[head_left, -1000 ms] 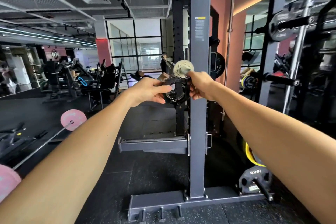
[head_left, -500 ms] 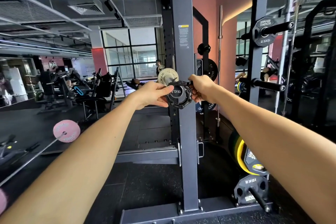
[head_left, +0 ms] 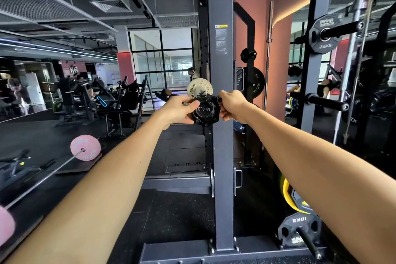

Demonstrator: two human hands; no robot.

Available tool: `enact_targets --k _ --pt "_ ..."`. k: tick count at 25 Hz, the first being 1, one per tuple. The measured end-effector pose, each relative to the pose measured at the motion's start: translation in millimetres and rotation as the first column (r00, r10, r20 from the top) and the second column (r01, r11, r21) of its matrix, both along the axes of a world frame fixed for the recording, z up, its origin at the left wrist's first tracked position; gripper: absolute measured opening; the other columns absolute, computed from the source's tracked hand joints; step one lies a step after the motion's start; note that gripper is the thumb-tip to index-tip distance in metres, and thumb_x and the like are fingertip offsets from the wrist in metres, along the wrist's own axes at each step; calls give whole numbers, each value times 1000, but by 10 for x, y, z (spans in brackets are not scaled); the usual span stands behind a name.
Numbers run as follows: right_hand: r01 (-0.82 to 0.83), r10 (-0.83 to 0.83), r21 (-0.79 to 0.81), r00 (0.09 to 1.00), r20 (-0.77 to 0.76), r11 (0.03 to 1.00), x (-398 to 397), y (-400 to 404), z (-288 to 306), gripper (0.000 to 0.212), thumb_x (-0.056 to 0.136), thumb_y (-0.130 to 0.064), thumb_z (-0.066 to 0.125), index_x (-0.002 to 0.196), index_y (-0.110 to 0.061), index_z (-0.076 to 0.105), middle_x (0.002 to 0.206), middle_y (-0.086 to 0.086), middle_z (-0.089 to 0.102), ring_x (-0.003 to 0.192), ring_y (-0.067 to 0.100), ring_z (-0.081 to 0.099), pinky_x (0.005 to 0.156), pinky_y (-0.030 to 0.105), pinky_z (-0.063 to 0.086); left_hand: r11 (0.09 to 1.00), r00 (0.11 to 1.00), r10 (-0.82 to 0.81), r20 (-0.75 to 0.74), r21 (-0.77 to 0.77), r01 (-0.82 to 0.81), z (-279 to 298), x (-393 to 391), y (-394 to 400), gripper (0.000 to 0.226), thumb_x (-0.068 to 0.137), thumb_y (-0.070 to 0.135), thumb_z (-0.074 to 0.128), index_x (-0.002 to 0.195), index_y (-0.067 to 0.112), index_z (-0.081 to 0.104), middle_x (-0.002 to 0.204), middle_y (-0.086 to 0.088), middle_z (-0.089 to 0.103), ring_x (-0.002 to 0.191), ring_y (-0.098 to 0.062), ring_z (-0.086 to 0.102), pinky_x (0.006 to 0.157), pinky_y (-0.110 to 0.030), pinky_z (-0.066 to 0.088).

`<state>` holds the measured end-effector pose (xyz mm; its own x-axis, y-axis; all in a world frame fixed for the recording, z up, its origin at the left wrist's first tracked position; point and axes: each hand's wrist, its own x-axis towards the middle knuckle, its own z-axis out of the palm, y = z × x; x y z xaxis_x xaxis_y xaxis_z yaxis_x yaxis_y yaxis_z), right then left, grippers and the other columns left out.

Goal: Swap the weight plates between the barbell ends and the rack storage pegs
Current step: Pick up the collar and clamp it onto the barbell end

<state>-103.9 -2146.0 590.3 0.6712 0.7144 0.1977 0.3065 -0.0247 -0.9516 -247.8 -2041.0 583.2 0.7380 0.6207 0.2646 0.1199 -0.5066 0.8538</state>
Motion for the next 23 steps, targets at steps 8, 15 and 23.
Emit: enact_targets --k 8,15,23 --pt "-125 125 13 992 4 992 357 354 43 29 97 -27 48 80 -4 48 61 9 43 39 20 50 39 23 46 991 991 132 7 -14 -132 -52 320 298 32 103 25 46 121 4 61 117 -19 64 89 -27 70 71 -28 60" --pt "-38 32 55 994 107 998 863 921 -74 37 95 -37 57 101 -1 60 79 11 60 55 19 60 51 28 54 974 977 202 60 96 -207 -43 721 808 26 101 18 51 115 4 68 102 -17 68 89 -27 68 54 -15 55" --pt "52 -58 98 996 62 994 1580 1879 -85 36 90 -34 66 89 2 66 93 18 71 68 30 71 74 44 61 953 972 228 45 194 -233 -50 1464 1693 28 101 16 50 111 -5 67 96 -21 66 68 -17 63 46 -10 49"
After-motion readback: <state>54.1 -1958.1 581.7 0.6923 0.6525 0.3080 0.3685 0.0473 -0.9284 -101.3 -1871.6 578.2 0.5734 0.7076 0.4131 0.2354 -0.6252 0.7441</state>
